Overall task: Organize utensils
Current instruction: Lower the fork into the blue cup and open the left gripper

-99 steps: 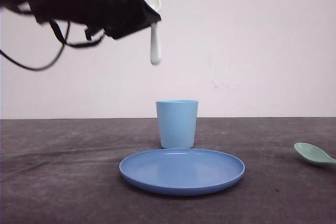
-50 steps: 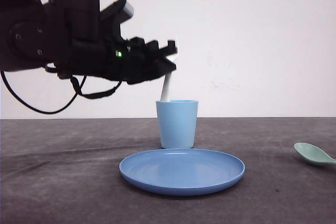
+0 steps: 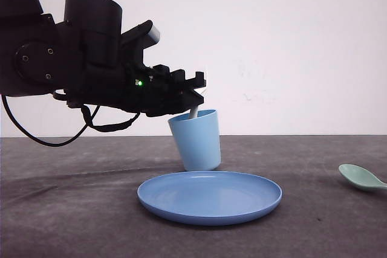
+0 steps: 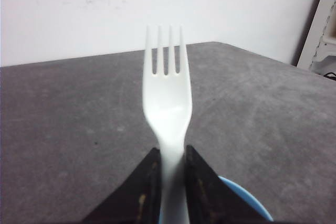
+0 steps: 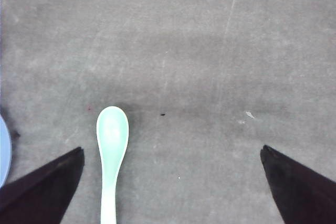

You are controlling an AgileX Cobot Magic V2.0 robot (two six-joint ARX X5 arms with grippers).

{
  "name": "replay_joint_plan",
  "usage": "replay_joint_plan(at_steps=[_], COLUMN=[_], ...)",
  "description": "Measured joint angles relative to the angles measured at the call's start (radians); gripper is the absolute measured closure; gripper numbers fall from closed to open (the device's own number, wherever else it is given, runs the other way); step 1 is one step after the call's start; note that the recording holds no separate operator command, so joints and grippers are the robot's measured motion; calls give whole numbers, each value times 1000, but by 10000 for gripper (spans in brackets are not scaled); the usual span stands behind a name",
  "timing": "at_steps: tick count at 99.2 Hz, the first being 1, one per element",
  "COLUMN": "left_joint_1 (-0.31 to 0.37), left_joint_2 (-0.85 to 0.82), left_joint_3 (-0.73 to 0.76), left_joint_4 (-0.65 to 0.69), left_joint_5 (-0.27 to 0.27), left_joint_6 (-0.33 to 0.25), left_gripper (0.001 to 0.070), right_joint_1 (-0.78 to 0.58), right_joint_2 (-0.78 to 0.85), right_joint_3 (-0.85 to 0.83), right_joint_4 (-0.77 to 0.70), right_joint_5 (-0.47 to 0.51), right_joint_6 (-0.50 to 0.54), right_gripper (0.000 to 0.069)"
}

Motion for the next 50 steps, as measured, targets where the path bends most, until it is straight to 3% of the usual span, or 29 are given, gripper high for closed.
replay_joint_plan(at_steps=[16, 33, 50], left_joint_1=[-10, -15, -16], left_joint_2=[0, 0, 0], left_joint_3=[0, 1, 1], left_joint_4=[-6, -32, 11], left_joint_5=[0, 0, 0], left_joint_6=[0, 0, 0], left_gripper=[659, 567, 546], right_joint_1=[0, 0, 0], right_joint_2=[0, 0, 0], right_joint_3=[0, 0, 0], right_joint_4=[0, 0, 0], right_joint_5=[0, 0, 0], right_joint_6=[0, 0, 0], right_gripper=[11, 11, 11])
